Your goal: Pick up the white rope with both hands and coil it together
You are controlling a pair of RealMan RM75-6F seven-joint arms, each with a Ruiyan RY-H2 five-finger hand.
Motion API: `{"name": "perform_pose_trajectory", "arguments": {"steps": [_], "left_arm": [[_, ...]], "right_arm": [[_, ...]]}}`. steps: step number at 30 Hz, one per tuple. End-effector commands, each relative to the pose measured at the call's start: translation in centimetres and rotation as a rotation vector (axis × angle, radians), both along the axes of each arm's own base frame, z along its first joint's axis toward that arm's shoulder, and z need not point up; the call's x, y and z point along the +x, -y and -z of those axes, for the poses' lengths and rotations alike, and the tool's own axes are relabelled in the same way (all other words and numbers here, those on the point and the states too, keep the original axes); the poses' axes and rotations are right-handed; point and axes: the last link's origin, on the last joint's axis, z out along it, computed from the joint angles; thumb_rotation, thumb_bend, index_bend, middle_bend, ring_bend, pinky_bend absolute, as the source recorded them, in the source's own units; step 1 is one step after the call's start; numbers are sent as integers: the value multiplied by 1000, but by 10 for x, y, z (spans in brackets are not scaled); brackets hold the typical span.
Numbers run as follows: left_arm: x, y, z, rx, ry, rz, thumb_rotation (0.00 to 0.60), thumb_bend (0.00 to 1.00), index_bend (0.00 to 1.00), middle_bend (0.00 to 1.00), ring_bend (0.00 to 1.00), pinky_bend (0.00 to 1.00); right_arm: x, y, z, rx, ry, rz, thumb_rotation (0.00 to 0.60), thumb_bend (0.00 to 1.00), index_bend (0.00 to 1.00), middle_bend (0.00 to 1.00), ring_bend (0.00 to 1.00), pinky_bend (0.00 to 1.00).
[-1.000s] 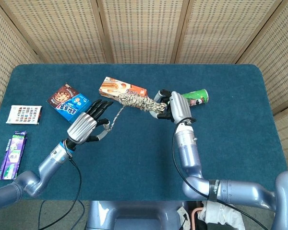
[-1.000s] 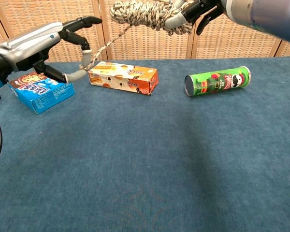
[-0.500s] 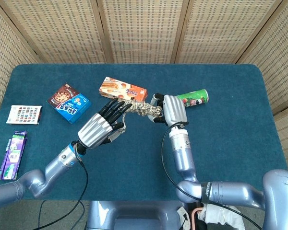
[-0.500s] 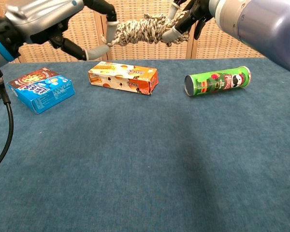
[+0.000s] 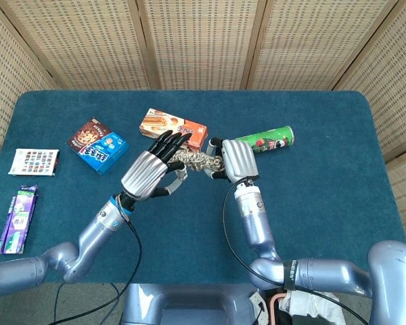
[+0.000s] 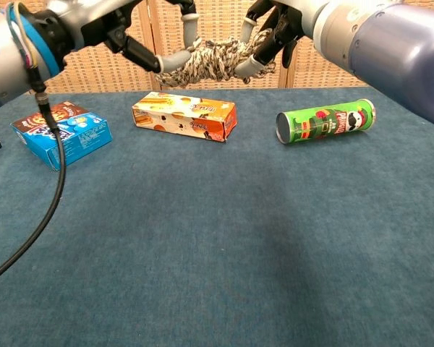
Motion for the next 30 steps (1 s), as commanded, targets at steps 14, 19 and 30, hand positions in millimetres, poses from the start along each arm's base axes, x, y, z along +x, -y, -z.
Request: {"name": "perform_pose_trajectory", "arguments": {"steps": [14, 19, 30], "left_arm": [[-1, -23, -14, 197, -204, 153, 600, 587, 887, 0, 0, 0], [-8, -29, -13, 255, -254, 225, 600, 587, 887, 0, 0, 0], [-23, -35, -5, 238, -242, 220, 600, 587, 887, 0, 0, 0]], "right_arm": [[-2, -4, -1, 50, -69, -150, 600, 625, 730, 778, 568, 592], [-2, -7, -1, 87, -89, -208, 600, 624, 730, 778, 568, 593], [4, -13, -1, 151, -60, -284, 600, 625, 730, 778, 568, 592]]}}
